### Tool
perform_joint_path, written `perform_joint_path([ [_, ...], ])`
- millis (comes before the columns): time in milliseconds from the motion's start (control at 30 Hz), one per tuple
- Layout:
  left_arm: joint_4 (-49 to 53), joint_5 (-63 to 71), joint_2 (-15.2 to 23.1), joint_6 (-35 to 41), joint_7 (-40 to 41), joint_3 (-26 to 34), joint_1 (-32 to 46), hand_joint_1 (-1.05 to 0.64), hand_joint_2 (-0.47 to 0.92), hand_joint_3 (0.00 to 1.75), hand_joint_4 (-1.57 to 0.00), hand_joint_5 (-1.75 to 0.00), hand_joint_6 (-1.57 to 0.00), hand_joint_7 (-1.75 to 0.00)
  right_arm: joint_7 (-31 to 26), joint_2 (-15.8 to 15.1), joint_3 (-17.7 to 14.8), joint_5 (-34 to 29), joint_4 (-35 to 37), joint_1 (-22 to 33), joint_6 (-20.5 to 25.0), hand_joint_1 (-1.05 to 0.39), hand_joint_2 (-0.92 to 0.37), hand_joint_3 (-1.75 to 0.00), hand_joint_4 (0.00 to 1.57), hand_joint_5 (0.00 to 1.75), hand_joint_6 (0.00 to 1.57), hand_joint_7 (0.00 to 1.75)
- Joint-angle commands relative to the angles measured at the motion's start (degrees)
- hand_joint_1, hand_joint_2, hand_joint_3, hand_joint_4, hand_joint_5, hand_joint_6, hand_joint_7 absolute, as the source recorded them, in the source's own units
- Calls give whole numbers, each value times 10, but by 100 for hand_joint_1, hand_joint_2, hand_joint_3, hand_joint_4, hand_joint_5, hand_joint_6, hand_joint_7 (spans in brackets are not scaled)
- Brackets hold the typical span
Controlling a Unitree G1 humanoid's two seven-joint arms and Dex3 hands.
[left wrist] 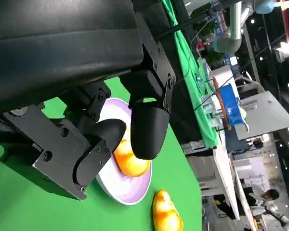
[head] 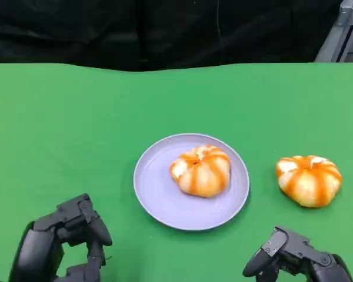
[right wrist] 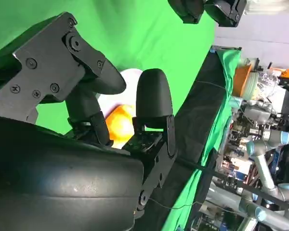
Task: Grasp the bread from the table and place it into the plate.
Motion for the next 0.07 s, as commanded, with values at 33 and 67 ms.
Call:
perform_joint_path([
  [33, 8, -2, 5, -15, -6, 6, -6, -3, 37, 144, -86, -175, -78, -160, -1, -8, -6, -3, -6, 3, -12, -3, -39, -131, 68, 166, 66, 141],
  [67, 11, 0, 6, -18, -6, 6, -8, -3, 37, 143, -86, -175, -78, -160, 0, -7, -6, -1, -5, 2, -10, -3, -39, -131, 68, 166, 66, 141],
])
